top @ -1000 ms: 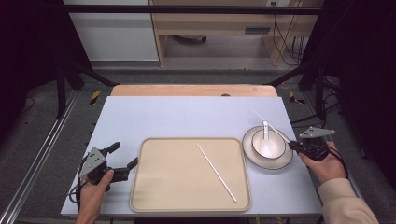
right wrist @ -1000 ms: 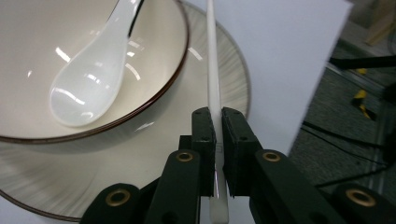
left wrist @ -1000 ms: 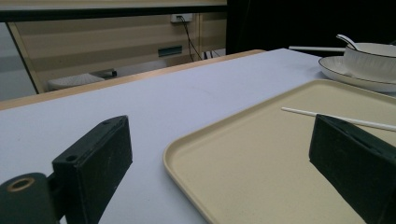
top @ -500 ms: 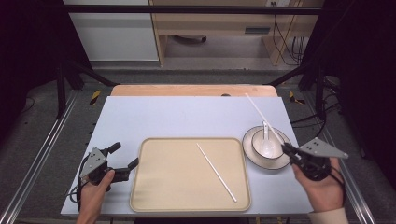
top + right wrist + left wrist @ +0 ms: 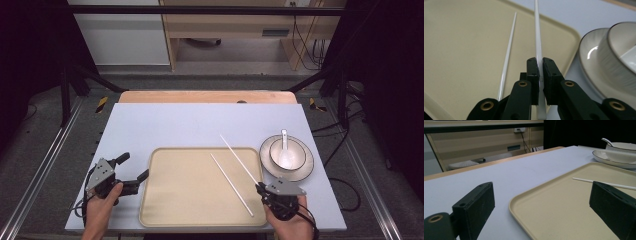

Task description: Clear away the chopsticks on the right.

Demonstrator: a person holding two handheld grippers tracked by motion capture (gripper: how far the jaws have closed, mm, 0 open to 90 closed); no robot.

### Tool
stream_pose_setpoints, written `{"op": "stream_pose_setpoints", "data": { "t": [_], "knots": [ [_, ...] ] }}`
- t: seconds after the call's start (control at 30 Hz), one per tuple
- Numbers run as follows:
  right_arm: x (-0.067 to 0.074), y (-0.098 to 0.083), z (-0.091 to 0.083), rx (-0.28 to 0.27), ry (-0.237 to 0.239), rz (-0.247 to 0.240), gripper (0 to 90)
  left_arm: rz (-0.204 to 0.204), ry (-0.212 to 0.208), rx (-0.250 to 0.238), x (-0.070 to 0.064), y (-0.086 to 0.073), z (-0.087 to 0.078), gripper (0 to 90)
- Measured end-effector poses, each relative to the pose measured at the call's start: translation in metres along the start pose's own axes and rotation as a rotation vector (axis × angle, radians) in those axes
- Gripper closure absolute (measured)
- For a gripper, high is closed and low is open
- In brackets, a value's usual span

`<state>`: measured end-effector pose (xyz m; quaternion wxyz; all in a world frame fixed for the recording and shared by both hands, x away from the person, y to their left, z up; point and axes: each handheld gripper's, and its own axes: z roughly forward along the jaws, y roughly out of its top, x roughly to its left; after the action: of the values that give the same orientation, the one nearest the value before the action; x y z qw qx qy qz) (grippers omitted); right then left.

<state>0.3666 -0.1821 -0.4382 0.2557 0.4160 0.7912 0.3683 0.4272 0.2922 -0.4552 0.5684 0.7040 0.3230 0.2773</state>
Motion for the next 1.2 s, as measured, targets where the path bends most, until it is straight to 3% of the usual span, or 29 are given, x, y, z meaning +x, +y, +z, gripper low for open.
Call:
{"op": "stream_pose_setpoints", "data": {
  "t": [0.13, 0.27, 0.4, 0.47, 0.63, 0.77, 0.8, 0.83, 0.9, 0.93, 0.97, 1.07, 1.13, 1.2],
  "knots": [
    [0.009, -0.009, 0.011, 0.045, 0.058, 0.022, 84.0, 0.003, -0.012, 0.004, -0.003, -0.001, 0.003, 5.8],
    [0.011, -0.01, 0.015, 0.065, 0.061, 0.013, 84.0, 0.013, -0.017, 0.013, -0.006, -0.001, 0.006, 5.9],
    [0.011, -0.014, 0.017, 0.095, 0.076, 0.064, 84.0, 0.024, 0.029, 0.012, -0.012, 0.003, 0.004, 6.4],
    [0.011, -0.018, 0.017, 0.103, 0.087, 0.065, 84.0, 0.028, 0.029, 0.01, -0.014, 0.003, 0.004, 6.4],
    [0.009, -0.019, 0.022, 0.122, 0.109, 0.121, 83.9, 0.034, 0.018, 0.014, -0.021, 0.005, 0.006, 6.4],
    [0.011, -0.016, 0.028, 0.115, 0.135, 0.116, 82.8, 0.05, 0.003, 0.022, -0.029, 0.007, 0.008, 6.4],
    [0.01, -0.017, 0.03, 0.108, 0.148, 0.105, 76.9, 0.054, -0.002, 0.025, -0.031, 0.008, 0.009, 6.4],
    [0.012, -0.016, 0.028, 0.113, 0.144, 0.14, 71.6, 0.057, -0.012, 0.03, -0.033, 0.008, 0.01, 6.5],
    [0.008, -0.015, 0.021, 0.037, 0.146, 0.156, 66.6, 0.067, -0.023, 0.038, -0.035, 0.01, 0.01, 6.6],
    [0.005, -0.015, 0.017, -0.001, 0.133, 0.154, 62.7, 0.079, -0.057, 0.049, -0.039, 0.013, 0.011, 6.6],
    [0.002, -0.015, 0.015, -0.029, 0.118, 0.16, 57.5, 0.079, -0.057, 0.049, -0.039, 0.013, 0.011, 6.6],
    [-0.006, -0.014, 0.013, -0.054, 0.096, 0.171, 42.6, 0.061, -0.118, 0.088, -0.048, 0.015, 0.018, 7.2],
    [-0.01, -0.012, 0.011, -0.088, 0.061, 0.154, 34.1, 0.059, -0.132, 0.101, -0.052, 0.015, 0.02, 8.3],
    [-0.012, -0.01, 0.007, -0.132, 0.038, 0.148, 26.2, 0.08, -0.157, 0.131, -0.063, 0.018, 0.026, 9.1]
  ]
}}
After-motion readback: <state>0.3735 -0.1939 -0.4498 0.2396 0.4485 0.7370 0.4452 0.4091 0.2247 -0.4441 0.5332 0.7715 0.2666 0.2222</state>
